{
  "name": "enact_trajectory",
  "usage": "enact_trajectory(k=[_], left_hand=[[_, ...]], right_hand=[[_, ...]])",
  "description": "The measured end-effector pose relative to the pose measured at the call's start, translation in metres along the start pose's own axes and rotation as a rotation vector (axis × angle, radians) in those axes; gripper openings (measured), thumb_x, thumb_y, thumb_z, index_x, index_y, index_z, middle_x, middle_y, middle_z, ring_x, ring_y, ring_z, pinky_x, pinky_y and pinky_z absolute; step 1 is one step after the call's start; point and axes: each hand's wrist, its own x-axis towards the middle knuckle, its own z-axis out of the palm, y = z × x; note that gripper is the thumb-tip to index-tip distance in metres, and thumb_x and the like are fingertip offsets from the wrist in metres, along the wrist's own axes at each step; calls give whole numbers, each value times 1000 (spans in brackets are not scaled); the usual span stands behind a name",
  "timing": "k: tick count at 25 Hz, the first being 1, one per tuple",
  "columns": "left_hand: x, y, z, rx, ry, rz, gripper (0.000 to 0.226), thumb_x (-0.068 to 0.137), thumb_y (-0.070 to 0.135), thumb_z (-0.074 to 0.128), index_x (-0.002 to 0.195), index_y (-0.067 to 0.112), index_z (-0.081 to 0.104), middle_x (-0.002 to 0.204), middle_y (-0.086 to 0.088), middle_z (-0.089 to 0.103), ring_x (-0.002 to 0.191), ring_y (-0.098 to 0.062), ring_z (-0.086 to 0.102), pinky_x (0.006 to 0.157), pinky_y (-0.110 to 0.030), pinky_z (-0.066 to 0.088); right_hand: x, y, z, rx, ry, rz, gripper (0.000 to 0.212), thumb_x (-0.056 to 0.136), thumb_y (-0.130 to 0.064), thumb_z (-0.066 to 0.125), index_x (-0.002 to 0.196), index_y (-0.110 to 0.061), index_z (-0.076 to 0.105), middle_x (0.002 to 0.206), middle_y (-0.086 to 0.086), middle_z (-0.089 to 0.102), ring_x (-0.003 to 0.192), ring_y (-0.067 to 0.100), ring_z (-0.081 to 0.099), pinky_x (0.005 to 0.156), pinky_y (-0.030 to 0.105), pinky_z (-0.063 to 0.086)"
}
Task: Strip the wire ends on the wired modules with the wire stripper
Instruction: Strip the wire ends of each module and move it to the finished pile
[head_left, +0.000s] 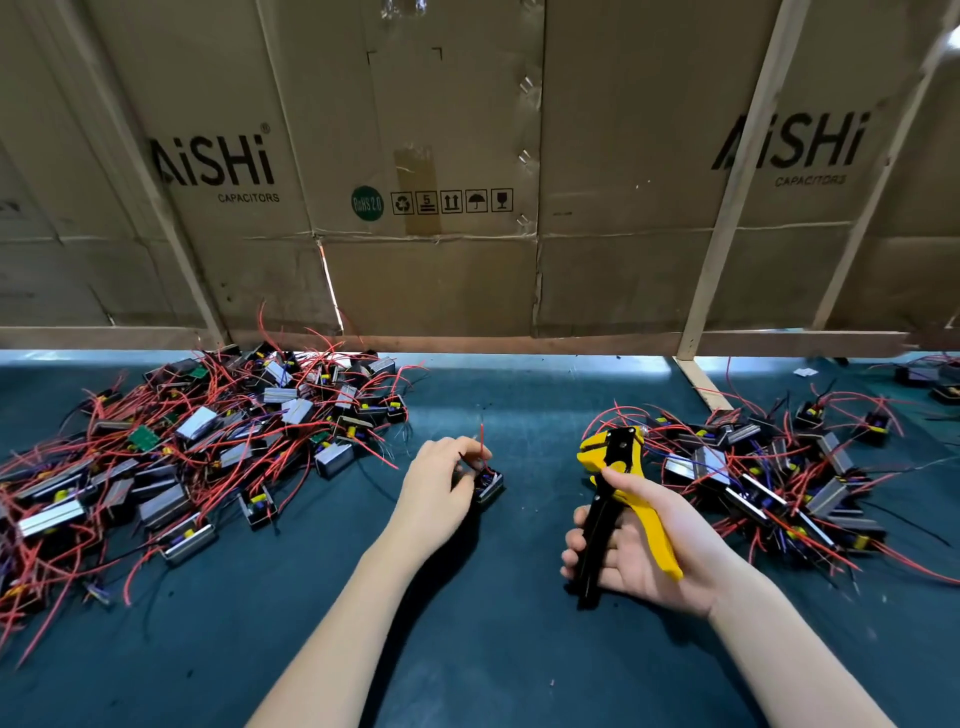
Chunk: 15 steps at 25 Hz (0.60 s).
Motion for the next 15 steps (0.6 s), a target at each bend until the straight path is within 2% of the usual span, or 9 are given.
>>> enact_trajectory(k=[2, 3, 5, 7, 9, 12, 15], left_hand=[[-1, 1, -5, -113, -53, -32, 41, 81, -11, 54, 105, 17, 70, 104, 5, 68, 95, -7, 58, 81, -9, 39], [-2, 2, -6, -160, -73, -38, 37, 83, -7, 57, 104, 20, 71, 104, 7, 68, 87, -2, 59, 75, -9, 41], [-3, 1, -4, -227, -72, -43, 22, 89, 8, 64, 99, 26, 72, 99, 9, 70, 72, -8, 59, 68, -19, 47], [-2, 2, -2, -272, -25, -50, 13, 93, 19, 63, 95, 27, 73, 95, 7, 73, 78, -23, 65, 77, -35, 53], [-2, 4, 1, -350, 29, -55, 13, 95, 19, 62, 93, 24, 74, 89, 6, 76, 85, -19, 69, 84, -40, 53], [0, 7, 3, -505, 78, -99, 7, 94, 14, 63, 94, 17, 68, 83, 2, 77, 83, -15, 72, 84, -31, 55], [0, 8, 2, -660, 88, -123, 8, 94, 12, 62, 88, 7, 63, 79, -6, 76, 70, -18, 71, 73, -21, 55]], right_hand=[[2, 4, 3, -42, 4, -97, 39, 83, -39, 60, 88, 0, 59, 82, 24, 59, 78, 39, 64, 80, 48, 55], [4, 6, 4, -75, 20, -182, 36, 81, -36, 61, 88, -1, 59, 82, 24, 60, 79, 39, 65, 81, 48, 55], [8, 8, 3, -182, 75, -372, 35, 77, -34, 62, 92, -2, 59, 86, 23, 64, 84, 38, 67, 87, 46, 53], [10, 7, 0, -305, 95, -480, 38, 77, -32, 61, 102, -3, 59, 95, 22, 70, 95, 37, 69, 93, 46, 50], [9, 9, -2, -379, 61, -490, 41, 79, -29, 62, 112, -7, 61, 106, 18, 72, 106, 32, 68, 98, 42, 50], [11, 17, 2, -411, -10, -475, 35, 81, -25, 64, 113, -12, 65, 111, 15, 72, 112, 22, 65, 96, 29, 51], [14, 22, 6, -392, -36, -535, 22, 83, -25, 61, 99, -10, 60, 104, 15, 71, 111, 22, 64, 98, 29, 49]])
